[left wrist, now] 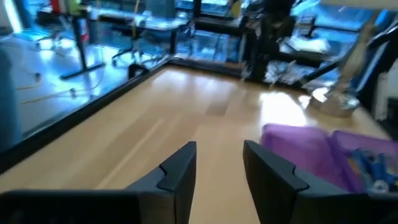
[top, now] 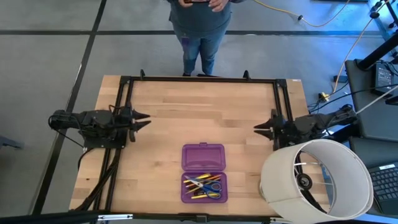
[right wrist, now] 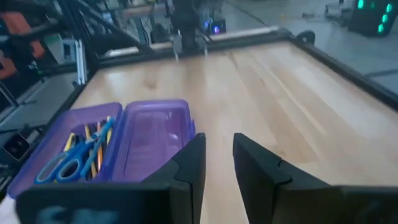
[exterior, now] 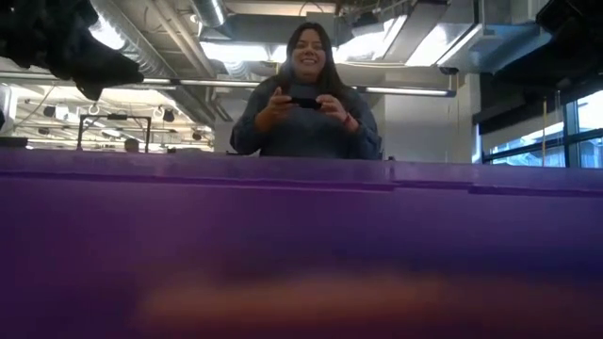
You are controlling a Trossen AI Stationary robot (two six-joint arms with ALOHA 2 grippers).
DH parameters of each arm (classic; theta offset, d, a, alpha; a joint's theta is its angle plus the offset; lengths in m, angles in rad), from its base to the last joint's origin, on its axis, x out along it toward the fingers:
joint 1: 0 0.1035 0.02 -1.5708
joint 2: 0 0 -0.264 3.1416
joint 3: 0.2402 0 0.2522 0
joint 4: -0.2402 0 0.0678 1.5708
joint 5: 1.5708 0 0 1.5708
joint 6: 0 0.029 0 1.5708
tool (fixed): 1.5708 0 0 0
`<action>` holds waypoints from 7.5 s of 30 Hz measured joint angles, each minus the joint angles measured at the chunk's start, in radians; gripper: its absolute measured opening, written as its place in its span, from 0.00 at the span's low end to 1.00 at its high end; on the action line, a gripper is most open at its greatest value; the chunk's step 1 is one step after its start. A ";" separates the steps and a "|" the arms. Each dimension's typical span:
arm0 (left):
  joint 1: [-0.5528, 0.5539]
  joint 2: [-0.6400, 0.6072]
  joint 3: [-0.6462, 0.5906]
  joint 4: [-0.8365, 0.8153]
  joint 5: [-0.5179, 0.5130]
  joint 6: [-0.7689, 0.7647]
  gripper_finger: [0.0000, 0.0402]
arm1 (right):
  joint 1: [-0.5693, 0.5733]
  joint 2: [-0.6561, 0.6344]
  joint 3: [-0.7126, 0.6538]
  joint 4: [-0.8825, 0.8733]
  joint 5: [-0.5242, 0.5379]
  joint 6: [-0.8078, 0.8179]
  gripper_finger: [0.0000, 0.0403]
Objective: Pick & place school supplies into a supply box
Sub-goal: Close the violet supply box
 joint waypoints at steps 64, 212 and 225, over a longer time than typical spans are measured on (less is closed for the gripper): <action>0.000 0.010 -0.002 -0.015 -0.068 -0.007 0.32 | -0.001 -0.156 -0.119 -0.016 0.034 -0.106 0.22; 0.312 1.697 0.319 0.726 0.621 -0.097 0.01 | 0.303 2.014 1.524 -0.377 -0.481 0.090 0.22; 0.312 1.699 0.316 0.746 0.628 -0.095 0.01 | 0.305 2.087 1.524 -0.341 -0.529 0.106 0.22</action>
